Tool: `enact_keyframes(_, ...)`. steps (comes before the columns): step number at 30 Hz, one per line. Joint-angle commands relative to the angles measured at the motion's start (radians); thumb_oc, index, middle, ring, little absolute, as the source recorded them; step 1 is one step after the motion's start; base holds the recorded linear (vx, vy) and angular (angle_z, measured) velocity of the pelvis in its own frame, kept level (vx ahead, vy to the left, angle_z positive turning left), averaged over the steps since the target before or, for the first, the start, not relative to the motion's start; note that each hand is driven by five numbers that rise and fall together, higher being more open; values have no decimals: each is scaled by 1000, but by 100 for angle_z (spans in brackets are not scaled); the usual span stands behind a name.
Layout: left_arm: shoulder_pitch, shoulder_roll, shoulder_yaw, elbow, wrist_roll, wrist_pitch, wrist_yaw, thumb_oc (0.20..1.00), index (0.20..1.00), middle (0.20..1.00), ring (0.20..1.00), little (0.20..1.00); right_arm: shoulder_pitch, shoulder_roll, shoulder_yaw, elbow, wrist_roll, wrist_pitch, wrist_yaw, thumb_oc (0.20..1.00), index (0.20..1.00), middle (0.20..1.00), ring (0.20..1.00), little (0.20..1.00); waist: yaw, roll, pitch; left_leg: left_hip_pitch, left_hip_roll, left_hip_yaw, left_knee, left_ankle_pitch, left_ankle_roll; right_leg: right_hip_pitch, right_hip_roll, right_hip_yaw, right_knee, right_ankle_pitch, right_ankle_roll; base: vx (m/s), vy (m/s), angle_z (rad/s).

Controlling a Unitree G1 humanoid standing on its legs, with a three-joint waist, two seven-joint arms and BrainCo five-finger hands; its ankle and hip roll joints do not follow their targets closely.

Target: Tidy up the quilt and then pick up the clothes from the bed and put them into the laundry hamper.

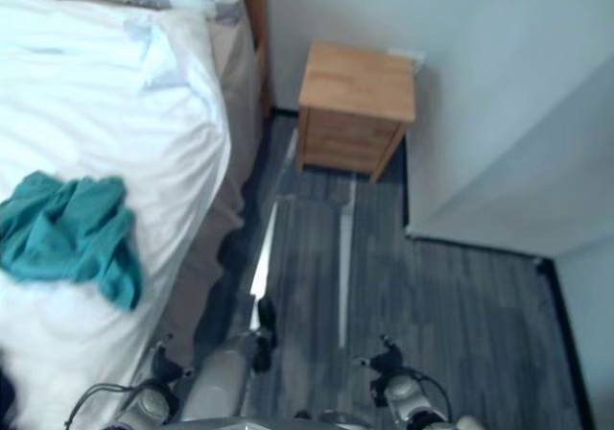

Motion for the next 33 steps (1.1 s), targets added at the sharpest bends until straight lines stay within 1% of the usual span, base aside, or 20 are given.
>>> enact_keyframes(1, -25, 9, -36, -20, -20, 16, 26, 1000, 1000, 1000, 1000, 1000, -7, -32, -104, -110, 43, -14, -25, 1000, 1000, 1000, 1000, 1000, -3, 38, 37, 178, 2, -100, -6, -165, -38, -307, -201, -7, 386, 181, 149, 591, 144, 75)
enact_keyframes(3, -27, 17, -39, -13, -6, 12, 28, 1000, 1000, 1000, 1000, 1000, -13, -41, -111, -146, 47, -22, -29, 1000, 1000, 1000, 1000, 1000, -33, 56, 43, 251, -6, -151, -57, -176, -45, -362, -226, -15, 339, 144, 125, 558, 25, 98)
enact_keyframes(5, -29, 25, -42, -23, 2, 5, 30, 1000, 1000, 1000, 1000, 1000, -11, -53, -112, -198, 51, -31, -31, 1000, 1000, 1000, 1000, 1000, -54, 58, 47, 288, -22, -204, -80, -189, -59, -394, -230, 24, 170, 103, 99, 393, -81, 93)
enact_keyframes(6, -28, 25, -42, -23, 2, 5, 29, 1000, 1000, 1000, 1000, 1000, -10, -53, -112, -198, 51, -31, -31, 1000, 1000, 1000, 1000, 1000, -55, 59, 46, 287, -20, -206, -81, -188, -59, -393, -228, 21, 165, 106, 98, 339, -145, 101)
enact_keyframes(8, -35, 34, -43, -36, 17, -3, 34, 1000, 1000, 1000, 1000, 1000, -10, -86, -125, -287, 41, -42, -55, 1000, 1000, 1000, 1000, 1000, -76, 57, 42, 304, -30, -276, -84, -209, -88, -398, -249, 133, -134, 114, 93, 539, -285, 140)
enact_keyframes(9, -48, 39, -41, -40, 23, -11, 41, 1000, 1000, 1000, 1000, 1000, 15, -120, -177, -418, 37, -49, -104, 1000, 1000, 1000, 1000, 1000, -107, 68, 39, 343, -18, -379, -94, -241, -113, -438, -298, 312, -272, 165, 111, 753, -444, 200)
enact_keyframes(10, -54, 39, -36, -42, 22, -14, 53, 1000, 1000, 1000, 1000, 1000, 36, -136, -213, -501, 24, -60, -141, 1000, 1000, 1000, 1000, 1000, -117, 69, 41, 357, -9, -426, -83, -262, -121, -450, -315, 362, -302, 194, 121, 713, -489, 212)
enact_keyframes(12, -53, 43, -14, -39, 8, -21, 66, 1000, 1000, 1000, 1000, 1000, 80, -155, -272, -650, -32, -74, -196, 1000, 1000, 1000, 1000, 1000, -117, 50, 27, 360, 7, -466, -66, -282, -145, -429, -342, 312, -327, 218, 144, 461, -401, 247)
enact_keyframes(15, 10, 31, 27, -37, 16, -31, 88, 1000, 1000, 1000, 1000, 1000, 114, -237, -296, -843, -359, -41, -342, 1000, 1000, 1000, 1000, 1000, -117, 45, -2, 387, 67, -534, -85, -277, -173, -387, -288, 290, -298, 205, 157, 375, -343, 153)
enact_keyframes(17, 41, 19, 26, -28, 32, -30, 105, 1000, 1000, 1000, 1000, 1000, 108, -290, -338, -960, -451, -26, -401, 1000, 1000, 1000, 1000, 1000, -112, 51, -24, 361, 106, -540, -101, -243, -195, -345, -258, 238, -340, 194, 149, 189, -269, 95)
enact_keyframes(18, 40, 19, 25, -28, 32, -30, 106, 1000, 1000, 1000, 1000, 1000, 109, -290, -339, -962, -451, -25, -400, 1000, 1000, 1000, 1000, 1000, -115, 50, -26, 357, 103, -544, -104, -237, -196, -345, -261, 235, -343, 198, 149, 178, -333, 63)
enact_keyframes(20, 50, -9, 14, -35, -7, -52, 94, 1000, 1000, 1000, 1000, 1000, 69, -347, -373, -1075, -506, -11, -470, 1000, 1000, 1000, 1000, 1000, -136, 47, -21, 260, 149, -265, -60, -181, -196, -283, -296, 94, -365, 184, 152, -10, -163, 119)
enact_keyframes(21, 50, -9, 15, -36, -7, -52, 93, 1000, 1000, 1000, 1000, 1000, 67, -347, -372, -1074, -507, -10, -470, 1000, 1000, 1000, 1000, 1000, -137, 45, -23, 254, 145, -265, -59, -177, -195, -288, -299, 95, -367, 188, 152, -123, -161, 208)
enact_keyframes(22, 51, -2, 25, -47, -8, -48, 83, 1000, 1000, 1000, 1000, 1000, 39, -387, -371, -1131, -565, 4, -459, 1000, 1000, 1000, 1000, 1000, -134, 34, -18, 220, 150, -127, 33, -208, -184, -267, -297, 39, -373, 172, 126, -132, -175, 181)
enact_keyframes(24, 53, -4, 32, -46, -5, -45, 78, 1000, 1000, 1000, 1000, 1000, 27, -404, -385, -1147, -596, 14, -455, 1000, 1000, 1000, 1000, 1000, -134, 35, -19, 201, 145, -98, 71, -221, -181, -262, -286, 15, -376, 157, 108, -55, -156, 85)
enact_keyframes(25, 57, -7, 19, -40, 6, -47, 52, 1000, 1000, 1000, 1000, 1000, 3, -434, -411, -1118, -599, 30, -442, 1000, 1000, 1000, 1000, 1000, -134, 47, -32, 206, 167, -23, 55, -213, -180, -231, -252, -43, -385, 114, 90, 62, -81, 65)
enact_keyframes(28, 65, -6, 5, -32, 14, -43, 20, 1000, 1000, 1000, 1000, 1000, -33, -455, -407, -1074, -599, 41, -426, 1000, 1000, 1000, 1000, 1000, -120, 49, -39, 242, 154, -34, -45, -185, -188, -218, -241, -65, -378, 122, 88, 66, -29, 123)
enact_keyframes(29, 62, 14, -16, -25, 38, -43, -6, 1000, 1000, 1000, 1000, 1000, -71, -486, -406, -992, -574, 56, -414, 1000, 1000, 1000, 1000, 1000, -105, 32, -38, 241, 153, -57, -86, -155, -195, -214, -239, -87, -357, 109, 82, -34, -57, 60)
enact_keyframes(32, 50, 45, -47, -44, 41, -41, -15, 1000, 1000, 1000, 1000, 1000, -145, -531, -376, -867, -521, 74, -417, 1000, 1000, 1000, 1000, 1000, -102, 23, -19, 224, 139, -94, -103, -147, -184, -250, -237, -61, -300, 93, 78, -107, -41, 58)
enact_keyframes(33, 24, 71, -72, -49, 40, -51, -19, 1000, 1000, 1000, 1000, 1000, -228, -562, -338, -776, -460, 82, -411, 1000, 1000, 1000, 1000, 1000, -116, 23, 11, 171, 112, -126, -87, -137, -166, -324, -233, 68, -259, 103, 93, -151, 60, 110)
